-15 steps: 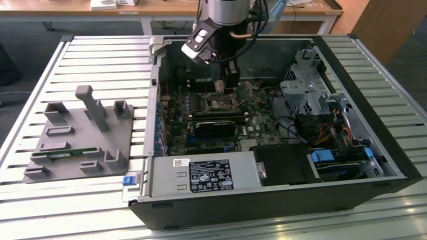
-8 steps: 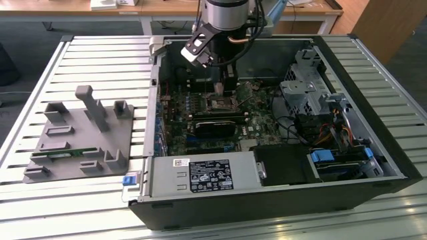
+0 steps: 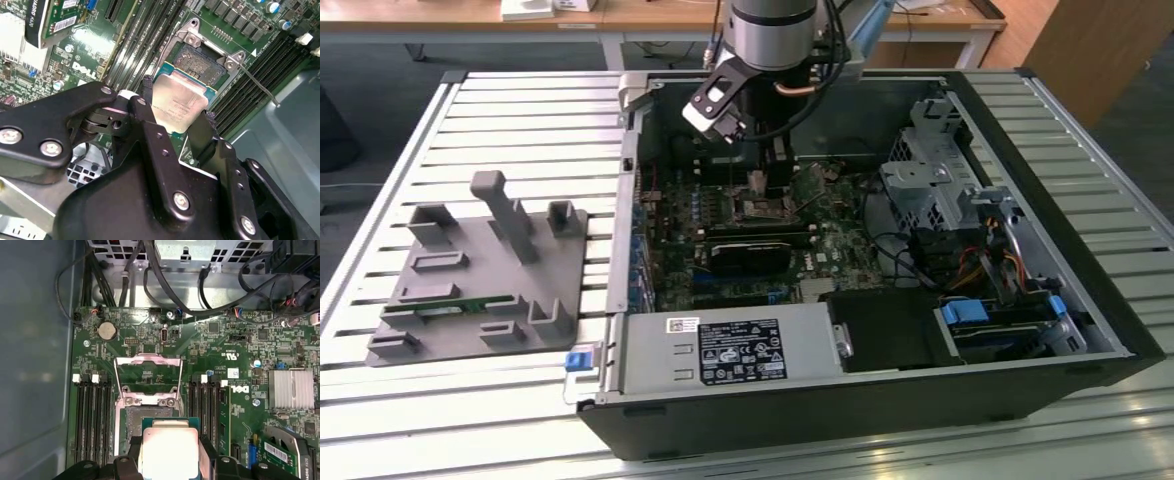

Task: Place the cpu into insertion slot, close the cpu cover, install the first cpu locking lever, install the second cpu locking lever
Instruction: 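Place the cpu into insertion slot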

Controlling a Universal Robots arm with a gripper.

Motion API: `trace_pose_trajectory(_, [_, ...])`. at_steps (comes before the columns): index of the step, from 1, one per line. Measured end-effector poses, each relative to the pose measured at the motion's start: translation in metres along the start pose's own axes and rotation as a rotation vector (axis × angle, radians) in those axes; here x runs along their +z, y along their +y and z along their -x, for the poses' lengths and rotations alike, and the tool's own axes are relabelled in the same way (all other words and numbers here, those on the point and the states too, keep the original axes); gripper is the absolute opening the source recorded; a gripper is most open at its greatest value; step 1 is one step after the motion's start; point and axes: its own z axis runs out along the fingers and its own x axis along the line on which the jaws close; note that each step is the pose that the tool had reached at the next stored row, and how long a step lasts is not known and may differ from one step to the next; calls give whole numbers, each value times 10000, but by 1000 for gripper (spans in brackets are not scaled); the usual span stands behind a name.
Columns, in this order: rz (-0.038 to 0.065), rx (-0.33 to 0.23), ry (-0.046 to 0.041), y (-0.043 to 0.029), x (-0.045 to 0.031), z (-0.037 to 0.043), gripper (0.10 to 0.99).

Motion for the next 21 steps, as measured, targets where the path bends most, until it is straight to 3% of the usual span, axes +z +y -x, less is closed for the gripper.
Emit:
trace_pose_trajectory(10, [0,-1,-6,-4,47,0,529])
trace_pose_trajectory(21, [0,-73,0,-17,206,-30,529])
